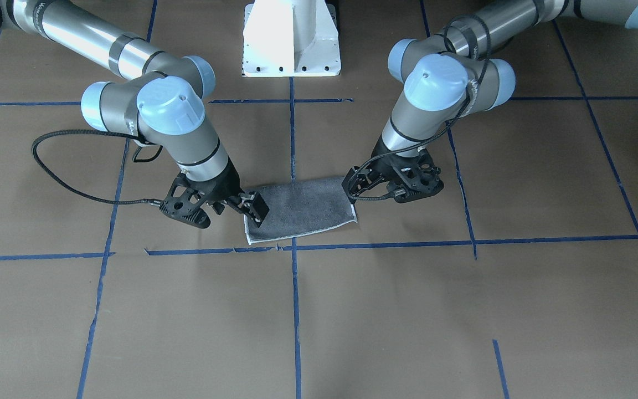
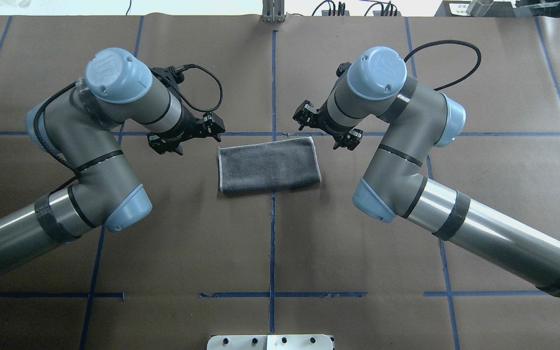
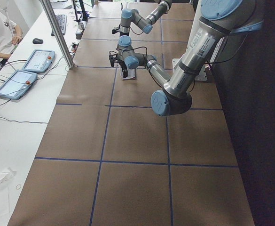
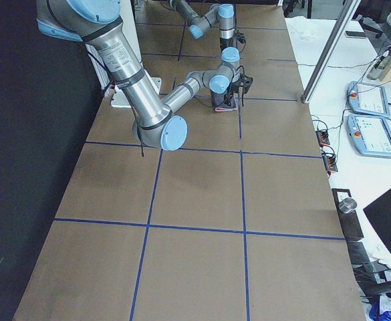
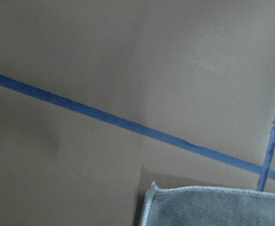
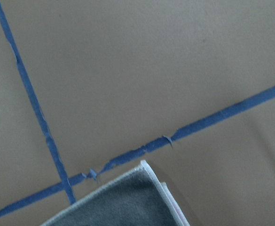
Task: Fold towel twice with both arms
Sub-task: 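Lower the right gripper onto the folded towel's end while the left gripper repositions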
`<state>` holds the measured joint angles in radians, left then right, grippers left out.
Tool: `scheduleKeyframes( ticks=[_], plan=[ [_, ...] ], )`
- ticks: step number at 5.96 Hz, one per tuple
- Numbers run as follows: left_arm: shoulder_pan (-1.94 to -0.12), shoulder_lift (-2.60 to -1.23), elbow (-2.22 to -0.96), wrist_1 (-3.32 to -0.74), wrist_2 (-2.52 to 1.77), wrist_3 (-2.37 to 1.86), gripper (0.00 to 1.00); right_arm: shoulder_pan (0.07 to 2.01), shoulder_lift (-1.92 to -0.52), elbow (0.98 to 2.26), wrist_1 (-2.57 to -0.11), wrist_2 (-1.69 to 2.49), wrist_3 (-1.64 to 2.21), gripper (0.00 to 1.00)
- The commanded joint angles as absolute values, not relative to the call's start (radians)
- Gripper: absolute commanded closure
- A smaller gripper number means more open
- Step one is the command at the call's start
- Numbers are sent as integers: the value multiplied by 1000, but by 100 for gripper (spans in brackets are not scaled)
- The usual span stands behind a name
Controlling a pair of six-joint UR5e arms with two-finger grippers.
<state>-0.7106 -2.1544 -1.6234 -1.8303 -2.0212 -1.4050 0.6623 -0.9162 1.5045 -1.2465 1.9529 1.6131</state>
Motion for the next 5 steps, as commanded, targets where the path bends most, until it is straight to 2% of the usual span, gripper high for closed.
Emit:
scheduleKeyframes(
  ticks=[1,2,5],
  plan=[
    [-758,-2138,-1669,-1760,-2060,-1332,0,582,-1006,1586,-1247,1900,1624,0],
    [-781,-2135,-1669,-1753,-2072,-1303,0,516,-1029,1589,-1256,1822,1623,0],
    [-785,-2129,-1669,-1755,-2072,-1299,0,509,-1011,1589,-1330,1816,1618,5]
  ],
)
